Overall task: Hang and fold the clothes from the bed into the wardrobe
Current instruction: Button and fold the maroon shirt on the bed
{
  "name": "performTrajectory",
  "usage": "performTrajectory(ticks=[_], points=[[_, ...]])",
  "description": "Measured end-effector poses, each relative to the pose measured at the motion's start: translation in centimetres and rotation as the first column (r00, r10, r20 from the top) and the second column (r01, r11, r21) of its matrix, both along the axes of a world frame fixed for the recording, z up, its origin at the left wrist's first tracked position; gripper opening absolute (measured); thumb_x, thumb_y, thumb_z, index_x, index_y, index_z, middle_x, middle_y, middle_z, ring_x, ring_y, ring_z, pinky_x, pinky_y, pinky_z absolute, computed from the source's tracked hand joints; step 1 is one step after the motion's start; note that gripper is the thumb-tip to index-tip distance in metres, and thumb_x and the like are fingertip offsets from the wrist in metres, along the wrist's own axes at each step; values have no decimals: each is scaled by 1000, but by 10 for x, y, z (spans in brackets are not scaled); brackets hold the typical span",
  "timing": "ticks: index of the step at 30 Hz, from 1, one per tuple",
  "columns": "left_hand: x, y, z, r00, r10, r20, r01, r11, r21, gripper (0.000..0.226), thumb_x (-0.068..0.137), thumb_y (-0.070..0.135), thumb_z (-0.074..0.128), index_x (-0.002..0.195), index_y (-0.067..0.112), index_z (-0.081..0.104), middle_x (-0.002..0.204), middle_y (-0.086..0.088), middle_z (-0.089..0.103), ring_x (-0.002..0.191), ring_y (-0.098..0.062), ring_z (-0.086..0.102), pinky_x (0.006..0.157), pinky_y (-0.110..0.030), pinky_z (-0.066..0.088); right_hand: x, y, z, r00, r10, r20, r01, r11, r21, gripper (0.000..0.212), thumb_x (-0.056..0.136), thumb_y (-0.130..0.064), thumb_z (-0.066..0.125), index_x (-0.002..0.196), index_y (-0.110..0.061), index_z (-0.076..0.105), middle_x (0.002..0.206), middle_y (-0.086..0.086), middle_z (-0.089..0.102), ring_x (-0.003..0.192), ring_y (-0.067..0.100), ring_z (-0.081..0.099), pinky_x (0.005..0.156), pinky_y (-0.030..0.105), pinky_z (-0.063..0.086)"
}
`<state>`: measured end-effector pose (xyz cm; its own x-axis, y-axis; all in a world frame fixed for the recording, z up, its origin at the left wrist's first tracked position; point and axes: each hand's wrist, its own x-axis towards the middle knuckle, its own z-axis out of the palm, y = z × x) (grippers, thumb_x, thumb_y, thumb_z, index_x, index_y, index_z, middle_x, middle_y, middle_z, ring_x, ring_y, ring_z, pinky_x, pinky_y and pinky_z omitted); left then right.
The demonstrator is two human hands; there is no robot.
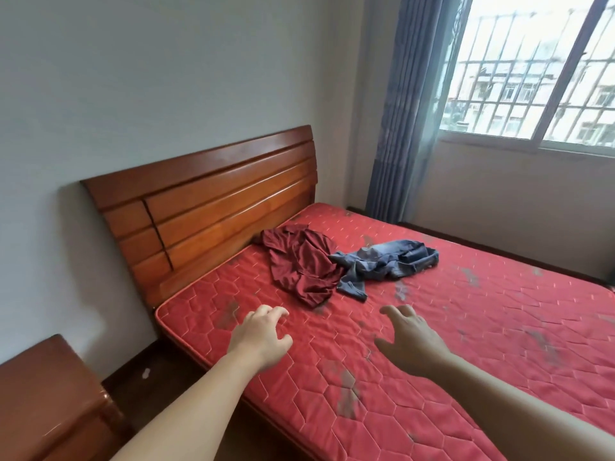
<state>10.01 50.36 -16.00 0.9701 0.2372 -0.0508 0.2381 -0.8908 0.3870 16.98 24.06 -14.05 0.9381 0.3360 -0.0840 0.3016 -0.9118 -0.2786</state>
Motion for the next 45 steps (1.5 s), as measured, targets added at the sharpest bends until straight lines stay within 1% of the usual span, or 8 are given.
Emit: performTrajectory(ticks=[6, 12, 17, 29, 34, 40, 42, 45], points=[[79, 58, -12, 999, 7, -45, -5, 999, 38, 47, 88, 41, 53, 134, 36, 45, 137, 8, 45, 124, -17, 44, 102, -36, 41, 87, 47, -15, 999, -14, -36, 14, 1000, 11, 63, 87, -50, 54, 142, -30, 32, 140, -1, 36, 121, 22, 46, 98, 40, 43], [192, 96, -23, 996, 21, -84, -12, 994, 113, 47, 89, 42, 51, 135, 37, 44, 137, 11, 43, 125, -15, 43, 103, -34, 38, 205, 95, -41, 999, -51, 3, 50, 997, 67, 67, 85, -52, 53, 144, -30, 31, 149, -1, 27, 139, 23, 26, 106, 41, 36], [289, 118, -40, 988, 4, -155, 24, 984, 174, 47, 88, 43, 50, 135, 38, 43, 137, 12, 42, 124, -15, 44, 102, -35, 38, 302, 132, -72, 994, -53, -98, 64, 991, 114, 65, 85, -45, 53, 143, -29, 31, 148, -1, 27, 139, 24, 26, 106, 42, 34], [508, 195, -110, 962, -103, -253, 154, 970, 190, 46, 88, 39, 51, 133, 36, 45, 134, 8, 47, 120, -18, 46, 98, -35, 38, 486, 187, -137, 963, -152, -222, 146, 988, -40, 58, 85, -42, 53, 138, -28, 35, 149, 3, 26, 139, 26, 22, 103, 45, 35], [624, 246, -199, 885, -222, -409, 333, 916, 223, 46, 89, 42, 50, 134, 34, 43, 136, 6, 46, 126, -20, 43, 101, -38, 38, 557, 230, -217, 926, -245, -288, 217, 968, -123, 50, 86, -41, 52, 131, -25, 40, 133, 2, 41, 125, 27, 40, 95, 41, 43], [725, 286, -329, 802, -347, -486, 517, 812, 272, 49, 88, 33, 51, 137, 29, 43, 135, 0, 50, 124, -24, 47, 98, -39, 37, 628, 303, -368, 875, -241, -420, 177, 966, -186, 42, 83, -38, 54, 119, -19, 44, 123, 5, 47, 120, 31, 49, 94, 43, 45], [749, 292, -372, 746, -405, -529, 606, 742, 286, 52, 88, 27, 51, 138, 29, 41, 135, 1, 52, 124, -23, 50, 98, -39, 37, 646, 327, -418, 875, -231, -426, 173, 970, -170, 48, 83, -32, 53, 129, -22, 40, 130, 5, 41, 121, 34, 47, 94, 45, 46], [789, 296, -423, 700, -465, -542, 688, 644, 336, 58, 86, 22, 54, 141, 30, 37, 137, 3, 51, 125, -22, 51, 97, -40, 38, 669, 359, -482, 859, -250, -446, 199, 967, -159, 80, 85, -33, 60, 150, -30, 14, 156, 4, 9, 137, 38, 27, 102, 50, 40]])
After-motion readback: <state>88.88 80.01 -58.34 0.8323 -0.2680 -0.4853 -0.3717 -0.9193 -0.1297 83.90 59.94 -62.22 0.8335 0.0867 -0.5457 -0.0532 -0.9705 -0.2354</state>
